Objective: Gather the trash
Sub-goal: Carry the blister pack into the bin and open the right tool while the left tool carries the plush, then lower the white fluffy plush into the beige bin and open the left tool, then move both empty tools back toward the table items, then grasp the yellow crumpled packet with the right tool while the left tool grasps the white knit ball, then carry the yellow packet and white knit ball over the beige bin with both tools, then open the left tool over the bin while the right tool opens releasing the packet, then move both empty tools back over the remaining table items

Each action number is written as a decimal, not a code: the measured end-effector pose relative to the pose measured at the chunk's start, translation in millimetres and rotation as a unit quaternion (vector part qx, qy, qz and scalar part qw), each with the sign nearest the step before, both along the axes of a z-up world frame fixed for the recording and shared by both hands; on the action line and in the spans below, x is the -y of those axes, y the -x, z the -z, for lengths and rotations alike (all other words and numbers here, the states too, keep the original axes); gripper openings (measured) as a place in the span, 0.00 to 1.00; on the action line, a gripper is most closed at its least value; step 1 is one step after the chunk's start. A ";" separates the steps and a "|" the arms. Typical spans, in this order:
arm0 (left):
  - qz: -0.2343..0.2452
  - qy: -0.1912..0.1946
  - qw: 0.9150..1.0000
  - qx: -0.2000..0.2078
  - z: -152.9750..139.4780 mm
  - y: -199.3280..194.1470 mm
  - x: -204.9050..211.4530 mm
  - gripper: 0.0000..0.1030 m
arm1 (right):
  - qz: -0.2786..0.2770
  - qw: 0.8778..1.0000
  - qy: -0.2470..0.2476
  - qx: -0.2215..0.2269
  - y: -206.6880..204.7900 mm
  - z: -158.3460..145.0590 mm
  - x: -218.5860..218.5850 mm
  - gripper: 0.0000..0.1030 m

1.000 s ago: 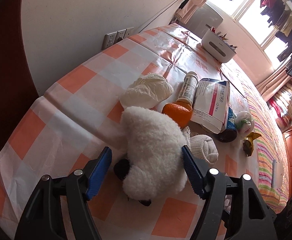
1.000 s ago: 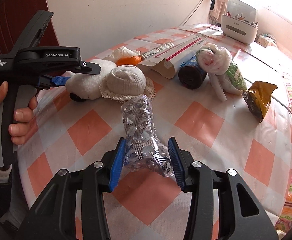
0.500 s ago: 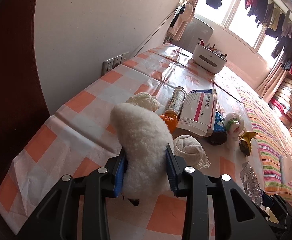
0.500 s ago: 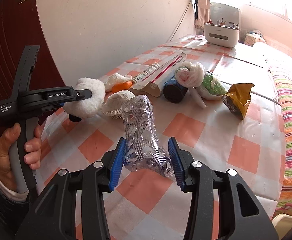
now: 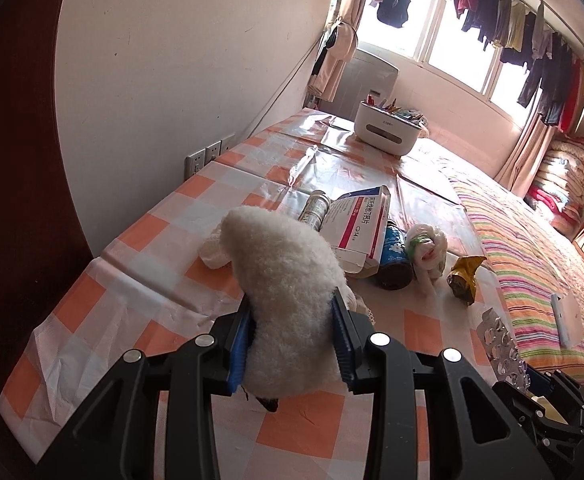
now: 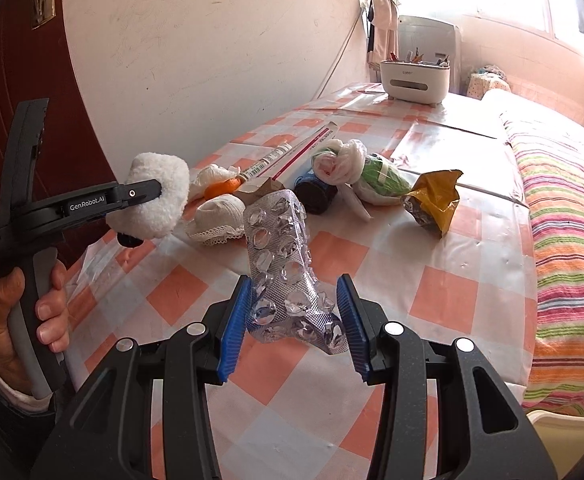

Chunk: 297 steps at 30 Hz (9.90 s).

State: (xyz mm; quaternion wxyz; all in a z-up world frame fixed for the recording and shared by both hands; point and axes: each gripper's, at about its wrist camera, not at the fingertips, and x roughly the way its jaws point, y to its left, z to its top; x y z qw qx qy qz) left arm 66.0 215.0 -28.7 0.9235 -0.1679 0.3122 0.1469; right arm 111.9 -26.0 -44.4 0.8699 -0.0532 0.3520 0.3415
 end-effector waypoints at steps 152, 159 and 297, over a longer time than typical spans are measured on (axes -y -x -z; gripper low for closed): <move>0.117 -0.065 0.983 -0.125 37.9 -93.9 30.7 0.68 | 0.163 0.983 0.054 -0.065 -184.5 46.7 -1.5 0.74; 0.115 -0.069 0.983 -0.124 39.3 -93.4 31.7 0.57 | 0.160 0.982 0.063 -0.076 -195.3 57.9 -2.0 0.36; 0.392 -0.056 0.918 -0.021 12.8 2.6 303.6 0.72 | 0.360 0.931 -0.063 -0.004 49.1 11.5 243.2 0.74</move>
